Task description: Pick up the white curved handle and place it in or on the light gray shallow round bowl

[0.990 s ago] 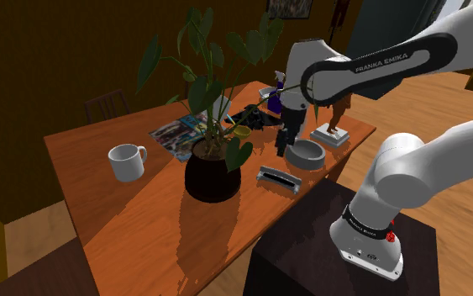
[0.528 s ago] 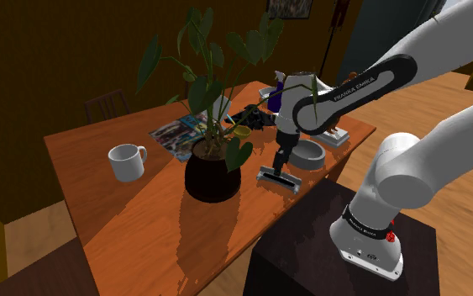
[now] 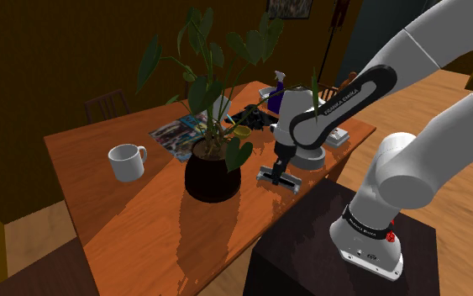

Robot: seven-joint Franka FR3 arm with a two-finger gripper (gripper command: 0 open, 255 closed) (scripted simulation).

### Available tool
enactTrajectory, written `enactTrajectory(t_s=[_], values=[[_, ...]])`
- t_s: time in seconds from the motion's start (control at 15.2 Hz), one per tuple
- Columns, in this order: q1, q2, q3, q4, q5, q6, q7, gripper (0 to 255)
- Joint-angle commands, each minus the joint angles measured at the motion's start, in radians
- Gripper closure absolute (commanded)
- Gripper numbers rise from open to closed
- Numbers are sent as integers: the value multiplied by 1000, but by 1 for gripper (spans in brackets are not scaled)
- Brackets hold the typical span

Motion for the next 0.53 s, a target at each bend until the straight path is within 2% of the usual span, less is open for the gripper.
enactTrajectory(t_s=[0.0, 0.33, 0.4, 0.46], values=[[1, 8, -1, 0, 1, 8, -2, 0], [1, 8, -1, 0, 1, 8, -2, 0], [1, 8, -1, 0, 1, 8, -2, 255], [1, 8, -1, 0, 1, 8, -2, 255]])
